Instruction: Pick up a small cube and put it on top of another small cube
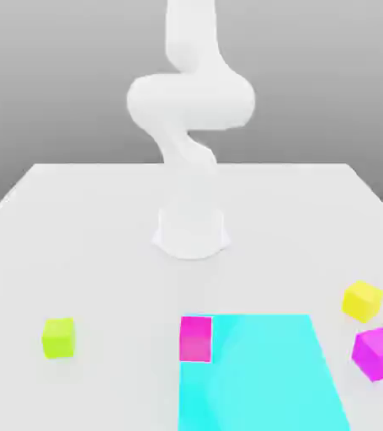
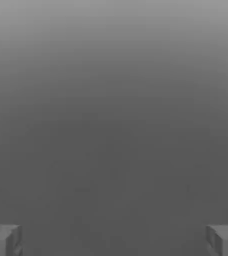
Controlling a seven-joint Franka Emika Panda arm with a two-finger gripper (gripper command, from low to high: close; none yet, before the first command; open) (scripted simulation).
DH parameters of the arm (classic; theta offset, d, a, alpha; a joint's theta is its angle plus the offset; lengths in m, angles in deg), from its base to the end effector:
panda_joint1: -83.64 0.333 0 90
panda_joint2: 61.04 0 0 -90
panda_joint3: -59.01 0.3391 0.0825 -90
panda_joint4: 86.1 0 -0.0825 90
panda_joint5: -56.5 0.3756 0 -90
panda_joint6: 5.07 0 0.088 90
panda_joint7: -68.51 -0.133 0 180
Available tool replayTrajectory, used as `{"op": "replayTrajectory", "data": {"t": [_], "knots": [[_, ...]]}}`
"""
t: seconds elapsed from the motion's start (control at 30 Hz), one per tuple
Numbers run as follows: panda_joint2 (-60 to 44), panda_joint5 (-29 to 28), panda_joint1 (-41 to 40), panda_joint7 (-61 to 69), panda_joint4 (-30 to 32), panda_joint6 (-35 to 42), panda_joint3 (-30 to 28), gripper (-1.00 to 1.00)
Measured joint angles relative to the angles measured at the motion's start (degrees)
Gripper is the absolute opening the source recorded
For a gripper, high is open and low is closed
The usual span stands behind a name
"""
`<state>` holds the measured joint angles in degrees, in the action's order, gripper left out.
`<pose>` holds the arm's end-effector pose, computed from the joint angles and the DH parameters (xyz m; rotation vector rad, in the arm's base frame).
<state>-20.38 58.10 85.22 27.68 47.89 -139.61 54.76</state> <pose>0.3751 -0.0257 0.6616 -2.4892 1.0110 -0.9155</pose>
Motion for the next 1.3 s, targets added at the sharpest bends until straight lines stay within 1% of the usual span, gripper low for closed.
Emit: {"op": "replayTrajectory", "data": {"t": [0.23, 0.43, 0.53, 0.63, 0.7, 0.77, 0.83, 0.93, 1.13, 1.17, 1.3], "knots": [[-14.89, 5.24, 3.94, 14.85, 6.32, -7.92, -11.82, 0.00], [-27.55, 10.62, 5.29, 27.94, 11.58, -14.47, -19.72, 0.00], [-33.86, 13.17, 4.63, 34.40, 14.19, -17.69, -22.24, 0.00], [-39.88, 14.55, 1.94, 40.02, 16.87, -21.09, -23.67, 0.00], [-43.56, 14.07, 0.07, 42.77, 18.73, -23.52, -24.39, 0.00], [-46.90, 12.18, -1.11, 44.43, 20.60, -26.05, -25.63, 0.00], [-49.63, 13.64, -2.34, 46.67, 20.76, -28.04, -24.70, 0.00], [-53.47, 18.47, -5.11, 50.69, 19.87, -30.64, -21.07, 0.00], [-60.98, 27.93, -14.21, 57.99, 17.78, -35.94, -9.91, 0.00], [-61.70, 28.77, -15.14, 58.64, 17.59, -36.45, -8.79, -1.00], [-61.69, 28.74, -15.14, 58.61, 17.59, -36.37, -8.79, -1.00]]}}
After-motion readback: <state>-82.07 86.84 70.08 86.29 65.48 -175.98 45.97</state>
